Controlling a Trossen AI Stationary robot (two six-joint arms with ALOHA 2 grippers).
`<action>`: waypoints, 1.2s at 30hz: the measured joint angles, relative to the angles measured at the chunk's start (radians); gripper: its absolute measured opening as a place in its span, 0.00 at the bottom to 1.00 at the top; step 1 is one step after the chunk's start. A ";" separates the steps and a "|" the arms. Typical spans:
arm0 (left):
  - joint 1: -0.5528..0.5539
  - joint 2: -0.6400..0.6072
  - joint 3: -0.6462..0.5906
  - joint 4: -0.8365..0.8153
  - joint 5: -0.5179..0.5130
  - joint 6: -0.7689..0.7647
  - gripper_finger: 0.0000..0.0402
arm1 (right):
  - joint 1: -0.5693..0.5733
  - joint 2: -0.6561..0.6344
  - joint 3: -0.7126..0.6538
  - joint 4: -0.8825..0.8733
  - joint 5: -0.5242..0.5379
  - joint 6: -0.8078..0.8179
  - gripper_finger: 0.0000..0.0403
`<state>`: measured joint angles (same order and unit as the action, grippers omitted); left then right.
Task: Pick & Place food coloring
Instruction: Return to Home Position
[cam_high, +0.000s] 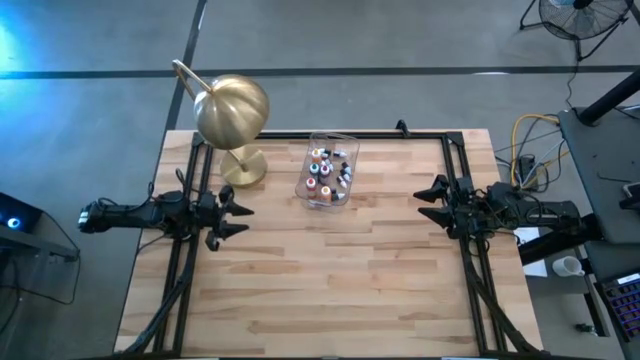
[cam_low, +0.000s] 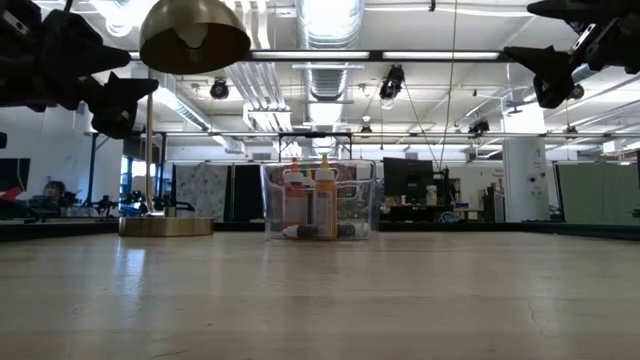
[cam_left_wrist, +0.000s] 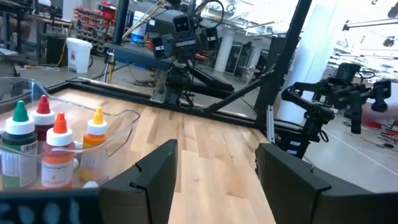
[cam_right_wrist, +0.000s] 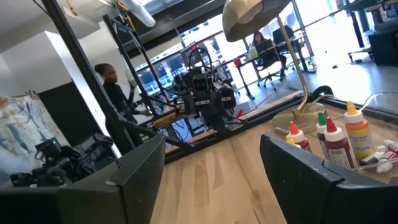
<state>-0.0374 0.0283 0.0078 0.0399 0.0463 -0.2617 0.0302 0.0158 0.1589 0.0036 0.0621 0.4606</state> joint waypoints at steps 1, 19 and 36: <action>0.000 0.001 0.000 0.000 0.000 0.000 0.47 | 0.000 0.000 0.000 0.000 0.000 0.000 0.63; 0.000 0.014 0.000 -0.015 -0.003 -0.001 0.47 | 0.000 -0.016 -0.002 -0.006 -0.007 -0.022 0.63; 0.000 0.015 0.000 -0.016 -0.004 0.000 0.47 | 0.000 -0.016 -0.150 0.096 -0.167 -0.502 0.64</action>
<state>-0.0372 0.0436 0.0075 0.0242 0.0421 -0.2619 0.0303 0.0002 0.0090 0.0996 -0.1044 -0.0417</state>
